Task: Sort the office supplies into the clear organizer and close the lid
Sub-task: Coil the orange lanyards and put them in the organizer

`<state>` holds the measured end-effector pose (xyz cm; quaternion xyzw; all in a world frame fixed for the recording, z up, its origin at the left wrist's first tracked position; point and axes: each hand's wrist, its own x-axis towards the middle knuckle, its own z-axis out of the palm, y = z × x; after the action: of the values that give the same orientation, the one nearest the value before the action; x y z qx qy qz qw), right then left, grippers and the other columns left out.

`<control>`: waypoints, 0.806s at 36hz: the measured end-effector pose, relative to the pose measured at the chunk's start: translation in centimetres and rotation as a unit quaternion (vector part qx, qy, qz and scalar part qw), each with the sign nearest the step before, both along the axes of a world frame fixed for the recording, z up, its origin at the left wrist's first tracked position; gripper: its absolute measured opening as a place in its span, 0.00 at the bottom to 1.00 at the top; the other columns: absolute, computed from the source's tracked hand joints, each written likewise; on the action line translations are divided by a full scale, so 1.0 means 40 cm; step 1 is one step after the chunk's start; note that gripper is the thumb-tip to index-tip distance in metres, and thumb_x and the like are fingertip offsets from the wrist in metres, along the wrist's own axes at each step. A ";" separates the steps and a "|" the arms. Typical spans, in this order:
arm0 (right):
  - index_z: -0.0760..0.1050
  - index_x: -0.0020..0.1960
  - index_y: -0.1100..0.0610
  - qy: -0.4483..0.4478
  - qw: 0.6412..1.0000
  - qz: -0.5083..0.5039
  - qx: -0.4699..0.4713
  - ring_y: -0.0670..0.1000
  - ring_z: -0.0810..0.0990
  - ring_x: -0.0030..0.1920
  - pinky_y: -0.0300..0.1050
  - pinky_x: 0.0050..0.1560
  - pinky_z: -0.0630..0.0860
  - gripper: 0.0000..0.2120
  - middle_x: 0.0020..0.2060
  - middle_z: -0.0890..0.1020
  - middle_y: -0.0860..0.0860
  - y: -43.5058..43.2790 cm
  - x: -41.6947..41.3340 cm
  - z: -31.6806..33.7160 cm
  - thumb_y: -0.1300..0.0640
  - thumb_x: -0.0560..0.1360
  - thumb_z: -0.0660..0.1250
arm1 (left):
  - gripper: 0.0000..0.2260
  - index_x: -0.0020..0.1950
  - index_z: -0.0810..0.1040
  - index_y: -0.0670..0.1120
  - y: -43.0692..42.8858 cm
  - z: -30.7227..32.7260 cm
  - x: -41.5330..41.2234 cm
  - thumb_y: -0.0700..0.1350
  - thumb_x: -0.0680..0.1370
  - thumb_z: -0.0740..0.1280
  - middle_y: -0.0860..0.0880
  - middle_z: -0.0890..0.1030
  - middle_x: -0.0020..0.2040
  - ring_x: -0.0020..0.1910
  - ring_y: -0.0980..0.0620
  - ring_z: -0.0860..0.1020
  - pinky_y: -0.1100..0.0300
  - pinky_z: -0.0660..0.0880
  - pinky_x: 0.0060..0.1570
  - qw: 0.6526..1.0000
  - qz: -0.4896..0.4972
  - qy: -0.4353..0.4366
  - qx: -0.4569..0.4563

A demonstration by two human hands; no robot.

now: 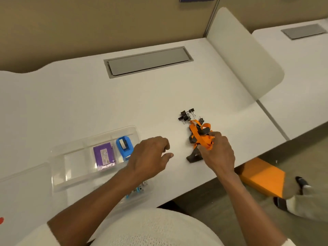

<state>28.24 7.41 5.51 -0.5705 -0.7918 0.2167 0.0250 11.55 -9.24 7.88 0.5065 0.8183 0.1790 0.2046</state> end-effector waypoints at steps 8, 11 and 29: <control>0.53 0.83 0.45 -0.093 0.992 0.023 -0.079 0.61 0.71 0.74 0.62 0.62 0.80 0.60 0.77 0.66 0.57 0.077 0.088 -0.080 0.27 0.61 0.79 | 0.31 0.76 0.66 0.44 0.285 -0.085 0.024 0.55 0.79 0.72 0.42 0.68 0.75 0.72 0.42 0.69 0.48 0.78 0.51 0.977 -0.160 0.132 -0.054; 0.46 0.84 0.44 -0.097 0.991 0.041 -0.079 0.64 0.73 0.72 0.61 0.61 0.80 0.66 0.77 0.61 0.59 0.084 0.098 -0.111 0.28 0.59 0.80 | 0.42 0.82 0.57 0.45 0.379 -0.122 0.026 0.59 0.76 0.75 0.41 0.60 0.81 0.77 0.38 0.64 0.42 0.81 0.54 0.972 -0.197 0.119 -0.055; 0.72 0.69 0.46 0.115 0.992 0.039 -0.038 0.53 0.77 0.45 0.51 0.48 0.83 0.31 0.55 0.66 0.49 0.142 0.098 -0.231 0.50 0.70 0.80 | 0.11 0.57 0.75 0.44 0.457 -0.245 0.120 0.50 0.82 0.67 0.45 0.72 0.63 0.57 0.44 0.70 0.44 0.77 0.53 0.977 -0.209 0.024 -0.029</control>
<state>32.16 13.08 -3.72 -0.5112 -0.7964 0.3116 0.0860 16.34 9.04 -1.93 0.6646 0.7038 0.0961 0.2320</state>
